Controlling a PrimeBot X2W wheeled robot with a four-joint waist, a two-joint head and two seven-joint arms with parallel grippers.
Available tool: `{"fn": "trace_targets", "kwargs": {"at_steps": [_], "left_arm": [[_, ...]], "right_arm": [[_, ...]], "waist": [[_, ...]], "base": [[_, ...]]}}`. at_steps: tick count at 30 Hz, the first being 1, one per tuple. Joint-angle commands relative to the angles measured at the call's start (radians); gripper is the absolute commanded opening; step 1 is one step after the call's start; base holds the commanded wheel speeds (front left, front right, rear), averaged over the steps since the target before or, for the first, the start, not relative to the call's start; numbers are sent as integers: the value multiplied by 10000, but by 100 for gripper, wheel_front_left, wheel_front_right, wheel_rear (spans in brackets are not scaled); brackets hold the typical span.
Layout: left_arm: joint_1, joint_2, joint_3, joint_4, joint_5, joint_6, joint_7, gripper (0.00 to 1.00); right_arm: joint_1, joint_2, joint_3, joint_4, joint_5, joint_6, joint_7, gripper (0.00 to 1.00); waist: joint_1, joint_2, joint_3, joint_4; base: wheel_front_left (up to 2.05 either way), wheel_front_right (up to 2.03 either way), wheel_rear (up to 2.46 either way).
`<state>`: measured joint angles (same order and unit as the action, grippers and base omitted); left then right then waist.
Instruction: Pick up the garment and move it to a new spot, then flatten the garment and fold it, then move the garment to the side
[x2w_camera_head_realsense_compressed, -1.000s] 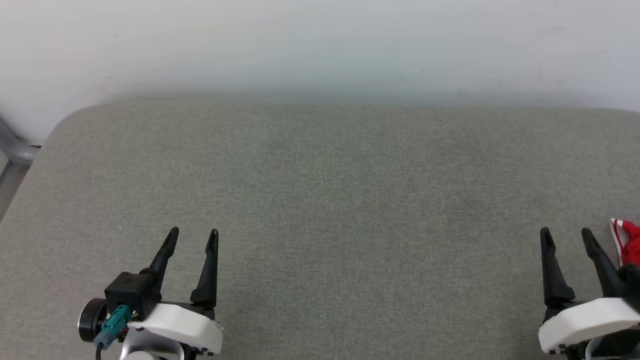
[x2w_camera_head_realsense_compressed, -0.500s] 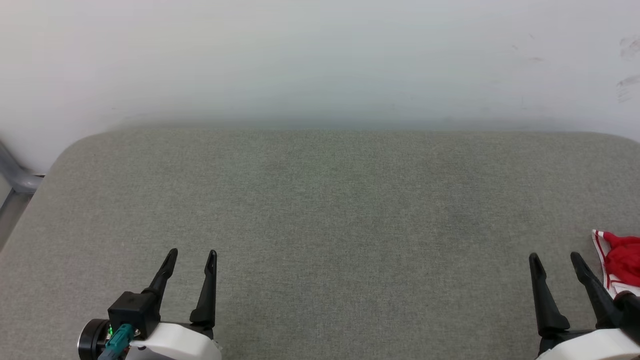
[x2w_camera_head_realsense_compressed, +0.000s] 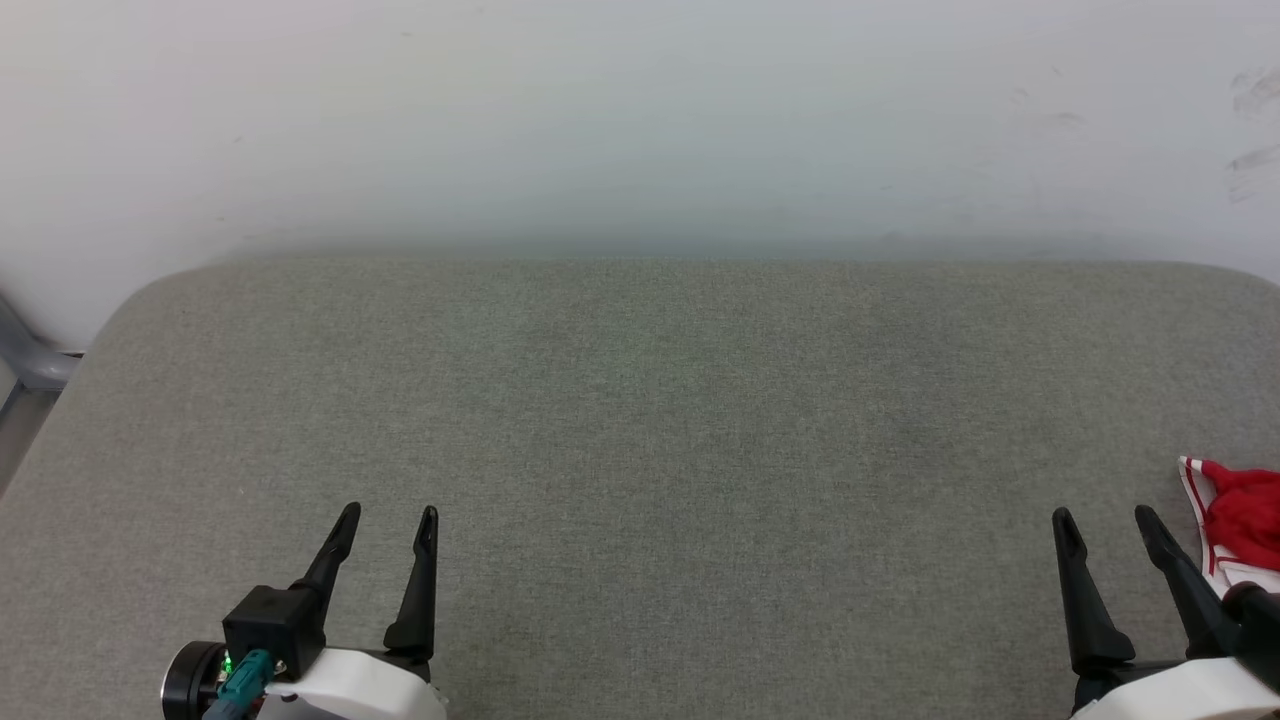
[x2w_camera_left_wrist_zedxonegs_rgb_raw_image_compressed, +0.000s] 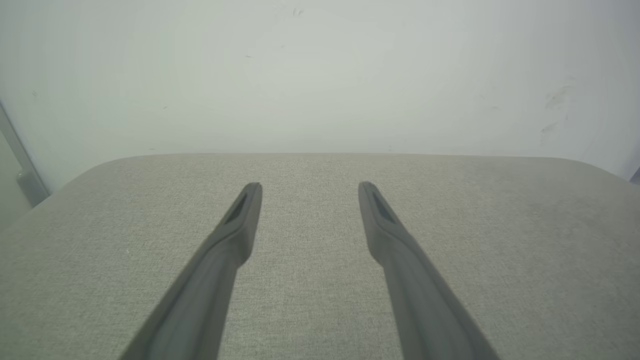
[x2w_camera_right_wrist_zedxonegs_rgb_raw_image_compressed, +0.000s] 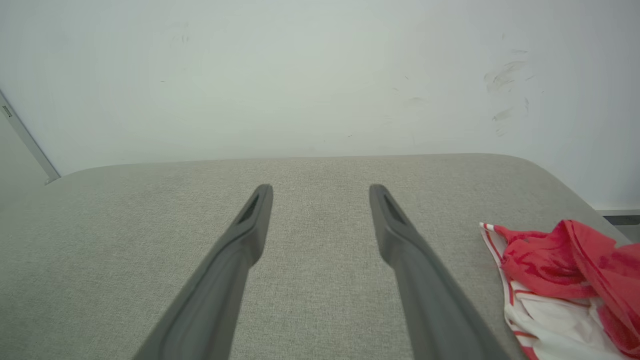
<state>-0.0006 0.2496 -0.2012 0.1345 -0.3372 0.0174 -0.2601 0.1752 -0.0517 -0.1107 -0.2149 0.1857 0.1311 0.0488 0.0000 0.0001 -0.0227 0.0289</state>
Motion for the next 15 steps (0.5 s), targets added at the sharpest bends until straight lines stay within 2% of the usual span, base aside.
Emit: {"fn": "trace_targets", "kwargs": {"at_steps": [1, 11, 12, 15], "left_arm": [[-58, -11, -3, 28, 69, -47, -70, 100], [-161, -27, -33, 121, 130, -75, -70, 100], [-48, -22, -43, 115, 84, -84, 0, 0], [93, -124, -121, 376, 50, -87, 40, 0]], "right_arm": [[61, 24, 0, 35, 13, -8, -12, 100], [-31, 25, -1, 19, -85, -8, 72, 100], [-14, 0, -2, 21, -22, 0, 90, 0], [39, 8, 21, 319, 14, 0, 100, 0]], "waist": [[0, -1, -4, 12], [0, -1, 32, 39], [0, -1, 33, 40], [0, -1, 34, 40]], "base": [[0, 0, 0], [0, 0, 0], [0, 0, 0], [0, 0, 0]]}}
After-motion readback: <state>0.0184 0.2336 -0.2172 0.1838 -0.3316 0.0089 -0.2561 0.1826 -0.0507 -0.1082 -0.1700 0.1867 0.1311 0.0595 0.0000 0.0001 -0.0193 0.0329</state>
